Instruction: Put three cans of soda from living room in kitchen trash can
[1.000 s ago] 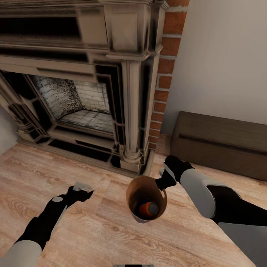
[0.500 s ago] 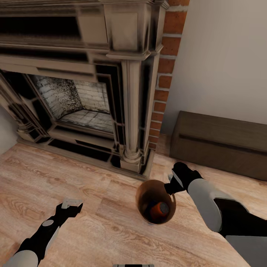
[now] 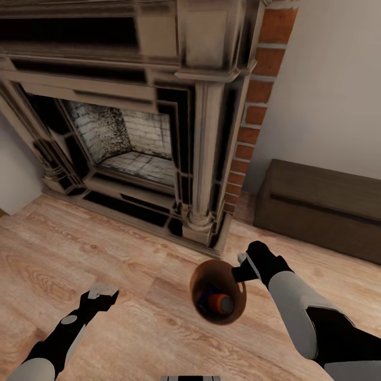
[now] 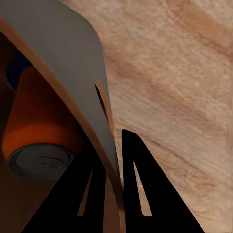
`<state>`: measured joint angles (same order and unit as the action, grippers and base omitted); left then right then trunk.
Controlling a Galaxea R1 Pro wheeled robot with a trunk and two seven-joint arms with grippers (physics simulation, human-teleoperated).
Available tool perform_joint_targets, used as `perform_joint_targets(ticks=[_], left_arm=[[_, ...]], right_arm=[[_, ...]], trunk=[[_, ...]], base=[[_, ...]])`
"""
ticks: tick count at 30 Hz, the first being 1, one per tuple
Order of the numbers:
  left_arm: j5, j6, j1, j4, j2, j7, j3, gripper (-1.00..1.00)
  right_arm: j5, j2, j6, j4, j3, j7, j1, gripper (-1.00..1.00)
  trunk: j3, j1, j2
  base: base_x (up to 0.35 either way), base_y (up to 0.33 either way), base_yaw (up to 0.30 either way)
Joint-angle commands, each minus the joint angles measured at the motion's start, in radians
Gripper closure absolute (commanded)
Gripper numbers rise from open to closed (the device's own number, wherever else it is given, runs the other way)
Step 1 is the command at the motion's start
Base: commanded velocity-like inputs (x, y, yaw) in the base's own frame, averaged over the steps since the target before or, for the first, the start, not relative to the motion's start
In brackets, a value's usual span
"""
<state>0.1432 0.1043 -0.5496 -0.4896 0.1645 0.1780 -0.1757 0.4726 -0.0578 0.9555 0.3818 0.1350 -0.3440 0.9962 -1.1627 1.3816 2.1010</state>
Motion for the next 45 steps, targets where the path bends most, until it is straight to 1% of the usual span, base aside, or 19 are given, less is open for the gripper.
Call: perform_joint_targets(ticks=[1,9,13,17,30,45], left_arm=[[0.000,0.000,0.001,0.000,0.000,0.000,0.000,-1.00],[0.000,0.002,0.008,0.001,-0.002,0.000,0.001,-1.00],[0.001,0.007,0.013,0.002,-0.002,0.000,0.001,-1.00],[0.001,0.027,0.015,0.002,-0.002,0.000,0.001,-1.00],[0.001,0.034,0.020,0.003,-0.004,0.000,0.001,-1.00],[0.002,0.035,0.020,0.003,-0.005,0.000,0.002,-1.00]], right_arm=[[-0.038,0.000,0.004,0.000,0.005,-0.006,-0.001,1.00],[-0.038,-0.005,-0.001,-0.002,-0.001,-0.009,-0.010,1.00],[-0.038,-0.017,-0.001,-0.001,-0.002,-0.011,-0.015,1.00],[-0.037,-0.027,-0.001,-0.001,-0.002,-0.011,-0.019,1.00],[-0.037,-0.033,-0.001,-0.001,-0.003,-0.010,-0.022,1.00],[-0.036,-0.036,-0.003,-0.001,-0.005,-0.010,-0.031,1.00]], trunk=[[-0.001,0.000,0.000],[-0.006,0.000,0.000],[-0.009,0.000,0.000],[-0.012,0.000,0.000],[-0.020,0.000,0.000],[-0.031,0.000,0.000]], base=[[0.000,0.000,0.212],[0.000,0.000,0.216],[0.000,0.000,0.217],[0.000,0.000,0.217],[0.010,0.000,0.218],[0.185,0.000,0.219]])
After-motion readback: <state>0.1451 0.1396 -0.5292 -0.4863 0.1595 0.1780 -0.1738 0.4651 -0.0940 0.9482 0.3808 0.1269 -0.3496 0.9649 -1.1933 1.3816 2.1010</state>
